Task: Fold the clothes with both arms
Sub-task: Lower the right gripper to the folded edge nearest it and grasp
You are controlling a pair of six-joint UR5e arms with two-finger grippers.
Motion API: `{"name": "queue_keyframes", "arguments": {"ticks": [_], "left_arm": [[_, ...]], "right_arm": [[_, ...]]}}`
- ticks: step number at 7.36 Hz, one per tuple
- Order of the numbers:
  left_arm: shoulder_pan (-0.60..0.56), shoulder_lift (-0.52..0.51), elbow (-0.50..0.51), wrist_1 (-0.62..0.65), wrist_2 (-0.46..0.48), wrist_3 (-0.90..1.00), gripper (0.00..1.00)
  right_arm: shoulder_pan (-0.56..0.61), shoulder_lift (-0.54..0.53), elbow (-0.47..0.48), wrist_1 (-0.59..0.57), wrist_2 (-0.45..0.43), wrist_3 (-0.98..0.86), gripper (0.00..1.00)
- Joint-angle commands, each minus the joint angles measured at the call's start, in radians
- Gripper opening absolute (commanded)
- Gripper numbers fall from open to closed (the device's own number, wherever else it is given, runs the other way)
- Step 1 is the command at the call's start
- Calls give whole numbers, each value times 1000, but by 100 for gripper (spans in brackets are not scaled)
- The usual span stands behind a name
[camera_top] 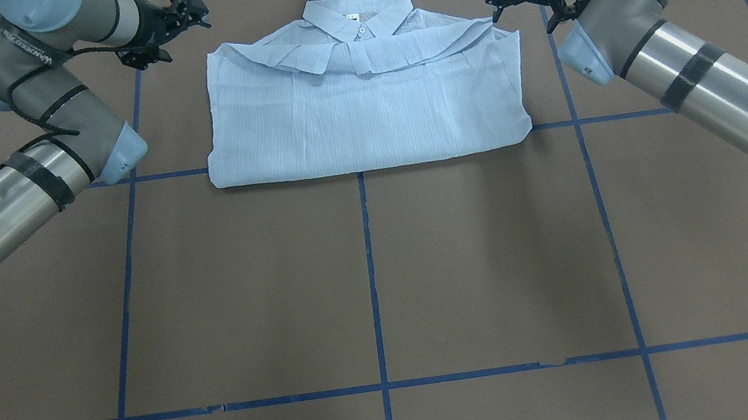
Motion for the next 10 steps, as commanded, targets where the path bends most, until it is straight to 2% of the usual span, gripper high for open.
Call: {"name": "queue_keyframes", "arguments": {"ticks": [1, 3, 4, 5, 8, 9, 10], "left_arm": [[1, 16, -22, 1, 1, -3, 100], [1, 22, -24, -1, 1, -5, 100], [-1, 22, -24, -1, 1, -5, 100], [-1, 24, -27, -1, -1, -5, 100], [-1, 56, -61, -2, -2, -3, 100], [-1, 56, -62, -2, -2, -3, 100], [-1, 58, -61, -2, -2, -2, 100]], "right_arm": [[-76, -101, 87, 1, 14, 4, 100], [-113, -137, 115, 1, 23, 1, 100], [-117, -140, 118, 1, 25, 1, 95], [-122, -161, 130, 1, 59, 1, 43], [-144, -166, 129, 0, 60, -1, 38], [-144, -165, 126, 0, 58, -1, 29], [-144, -165, 127, 3, 57, -1, 8]]}}
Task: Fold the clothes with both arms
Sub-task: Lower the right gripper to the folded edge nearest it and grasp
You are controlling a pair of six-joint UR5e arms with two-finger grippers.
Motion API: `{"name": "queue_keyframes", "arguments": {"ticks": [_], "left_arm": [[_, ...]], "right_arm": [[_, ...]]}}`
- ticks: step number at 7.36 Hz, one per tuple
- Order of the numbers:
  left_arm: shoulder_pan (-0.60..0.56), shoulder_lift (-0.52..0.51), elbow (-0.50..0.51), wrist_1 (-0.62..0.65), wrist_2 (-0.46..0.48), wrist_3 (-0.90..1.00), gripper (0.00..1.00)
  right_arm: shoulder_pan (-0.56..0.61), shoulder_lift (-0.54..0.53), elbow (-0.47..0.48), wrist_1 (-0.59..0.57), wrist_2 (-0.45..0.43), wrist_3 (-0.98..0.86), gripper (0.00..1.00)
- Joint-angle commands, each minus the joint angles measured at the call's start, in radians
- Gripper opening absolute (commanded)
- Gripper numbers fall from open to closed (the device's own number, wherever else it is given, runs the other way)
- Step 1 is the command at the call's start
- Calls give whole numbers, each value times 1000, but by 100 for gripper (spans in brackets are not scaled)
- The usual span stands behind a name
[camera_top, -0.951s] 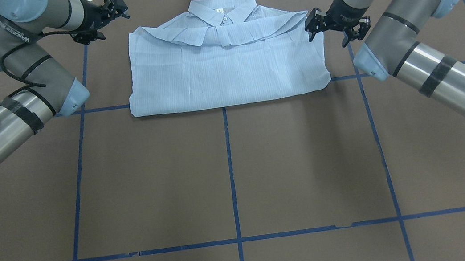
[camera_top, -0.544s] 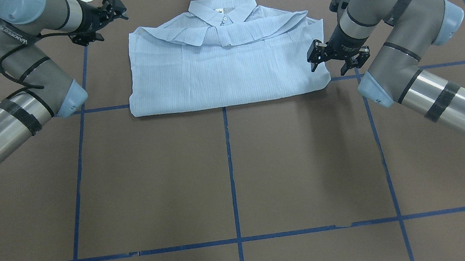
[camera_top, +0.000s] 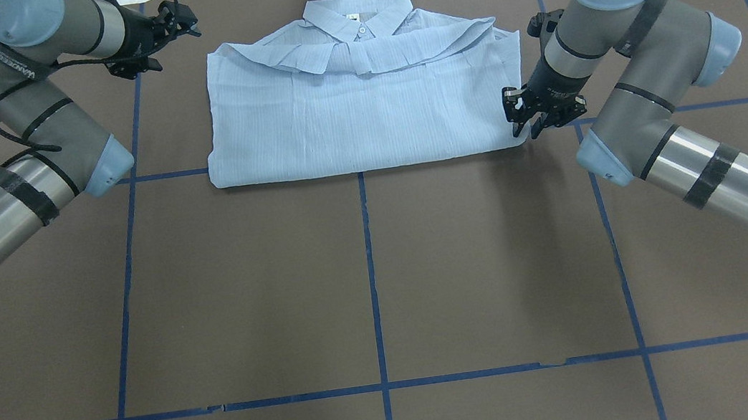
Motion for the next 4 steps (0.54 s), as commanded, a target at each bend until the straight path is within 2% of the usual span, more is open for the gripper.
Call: {"name": "queue_keyframes", "arguments": {"ticks": [1, 4], "left_arm": [[0, 2, -2, 0, 0, 1, 100], [0, 2, -2, 0, 0, 3, 100]], "right_arm": [[0, 1, 3, 2, 0, 0, 0], [8, -13, 42, 4, 10, 0, 0]]}}
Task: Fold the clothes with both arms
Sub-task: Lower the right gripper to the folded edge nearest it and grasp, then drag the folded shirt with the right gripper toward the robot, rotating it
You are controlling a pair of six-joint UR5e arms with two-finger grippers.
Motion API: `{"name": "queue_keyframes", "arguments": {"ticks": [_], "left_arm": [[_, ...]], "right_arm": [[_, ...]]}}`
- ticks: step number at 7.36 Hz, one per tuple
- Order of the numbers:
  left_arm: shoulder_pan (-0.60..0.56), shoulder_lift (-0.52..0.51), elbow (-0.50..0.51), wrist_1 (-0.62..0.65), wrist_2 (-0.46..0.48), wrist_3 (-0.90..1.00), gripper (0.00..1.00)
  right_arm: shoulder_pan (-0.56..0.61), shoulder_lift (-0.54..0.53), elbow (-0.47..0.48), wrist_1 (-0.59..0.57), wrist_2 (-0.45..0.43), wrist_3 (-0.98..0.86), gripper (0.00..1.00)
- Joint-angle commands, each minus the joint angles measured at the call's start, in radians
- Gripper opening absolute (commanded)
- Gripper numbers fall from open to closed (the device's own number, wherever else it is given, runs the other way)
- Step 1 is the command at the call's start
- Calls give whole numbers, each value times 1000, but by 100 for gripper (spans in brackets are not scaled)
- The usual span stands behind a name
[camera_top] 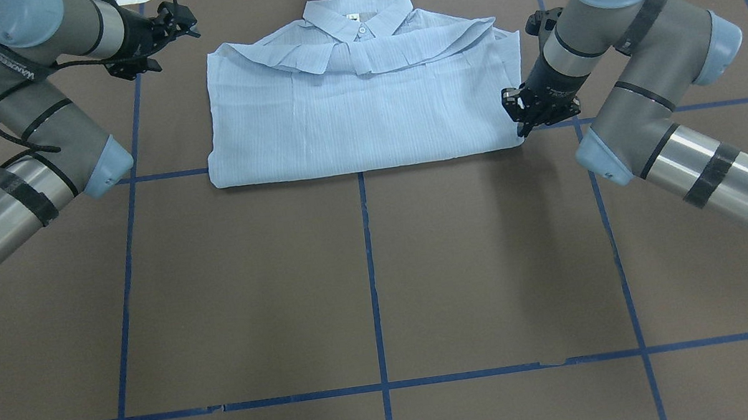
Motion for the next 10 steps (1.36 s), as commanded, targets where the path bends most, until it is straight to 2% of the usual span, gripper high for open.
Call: {"name": "queue_keyframes", "arguments": {"ticks": [1, 3, 4, 7, 9, 10], "left_arm": [[-2, 0, -2, 0, 0, 1, 100], [-2, 14, -27, 0, 2, -2, 100], [-2, 28, -54, 2, 2, -4, 100], [-2, 86, -126, 2, 3, -4, 100], [0, 126, -188, 2, 3, -6, 100], [0, 152, -224, 2, 3, -6, 100]], "right_arm": [[4, -79, 124, 0, 17, -5, 0], [-23, -236, 324, -2, 17, 0, 0], [-38, -294, 390, -2, 19, 5, 0], [-179, -542, 664, -2, 19, 35, 0], [-428, -696, 841, 1, 15, 74, 0], [-560, -709, 870, 1, 8, 145, 0]]}}
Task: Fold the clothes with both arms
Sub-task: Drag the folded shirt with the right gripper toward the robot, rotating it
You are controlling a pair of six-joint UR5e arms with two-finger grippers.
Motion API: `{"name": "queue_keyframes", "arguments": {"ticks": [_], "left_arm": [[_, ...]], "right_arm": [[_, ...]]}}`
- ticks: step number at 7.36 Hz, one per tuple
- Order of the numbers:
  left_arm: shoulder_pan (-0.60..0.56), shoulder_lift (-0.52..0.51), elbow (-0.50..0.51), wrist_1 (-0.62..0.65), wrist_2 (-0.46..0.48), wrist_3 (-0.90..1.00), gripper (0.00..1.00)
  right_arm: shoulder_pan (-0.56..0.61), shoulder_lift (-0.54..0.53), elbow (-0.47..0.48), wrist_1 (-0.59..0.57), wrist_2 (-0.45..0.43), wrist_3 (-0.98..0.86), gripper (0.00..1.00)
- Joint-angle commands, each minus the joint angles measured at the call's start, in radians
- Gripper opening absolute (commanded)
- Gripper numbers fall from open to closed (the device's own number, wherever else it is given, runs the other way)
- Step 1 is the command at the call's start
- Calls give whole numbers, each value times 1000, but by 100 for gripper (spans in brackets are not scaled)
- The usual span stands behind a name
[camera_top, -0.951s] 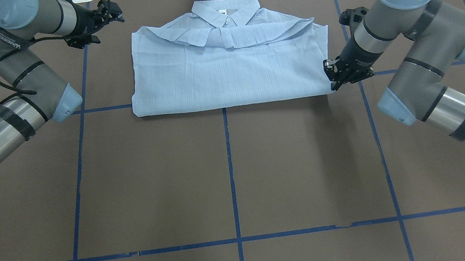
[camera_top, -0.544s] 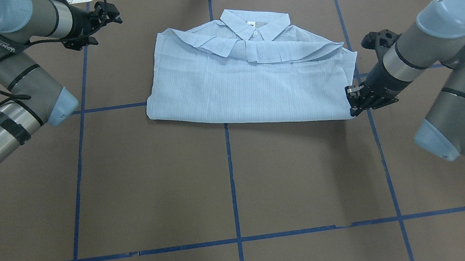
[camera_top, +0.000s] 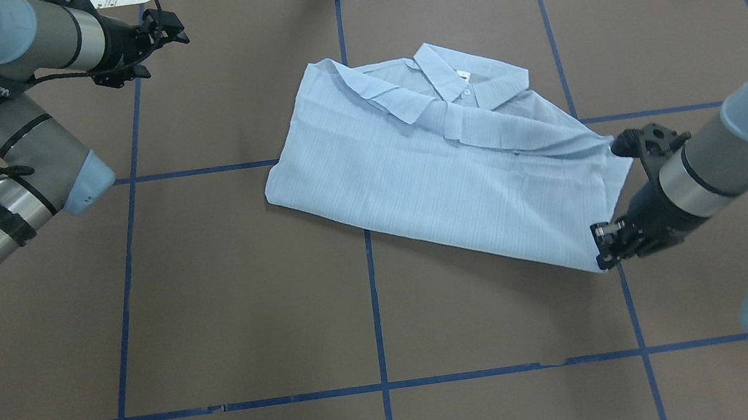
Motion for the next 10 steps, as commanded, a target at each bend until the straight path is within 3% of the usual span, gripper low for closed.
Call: {"name": "queue_keyframes", "arguments": {"ticks": [1, 2, 3, 5, 7, 9, 10], "left_arm": [[-1, 52, -72, 0, 0, 0, 100], [0, 72, -91, 0, 2, 0, 100], [-1, 74, -97, 0, 2, 1, 100], [9, 84, -124, 0, -3, 0, 100], [78, 84, -173, 8, -5, -5, 100], [220, 81, -303, 137, 2, -195, 100], [288, 80, -419, 287, 11, -295, 100]], "right_arm": [[-291, -45, 100, 1, -17, 161, 0], [-352, -42, 101, 1, -18, 199, 9], [-339, -41, 101, 1, -18, 202, 99], [-252, -3, 90, 1, -18, 202, 100], [-25, 34, 98, 2, -8, 187, 100], [184, 123, 86, -1, -11, 161, 100], [248, 171, 52, -3, -29, 161, 100]]}}
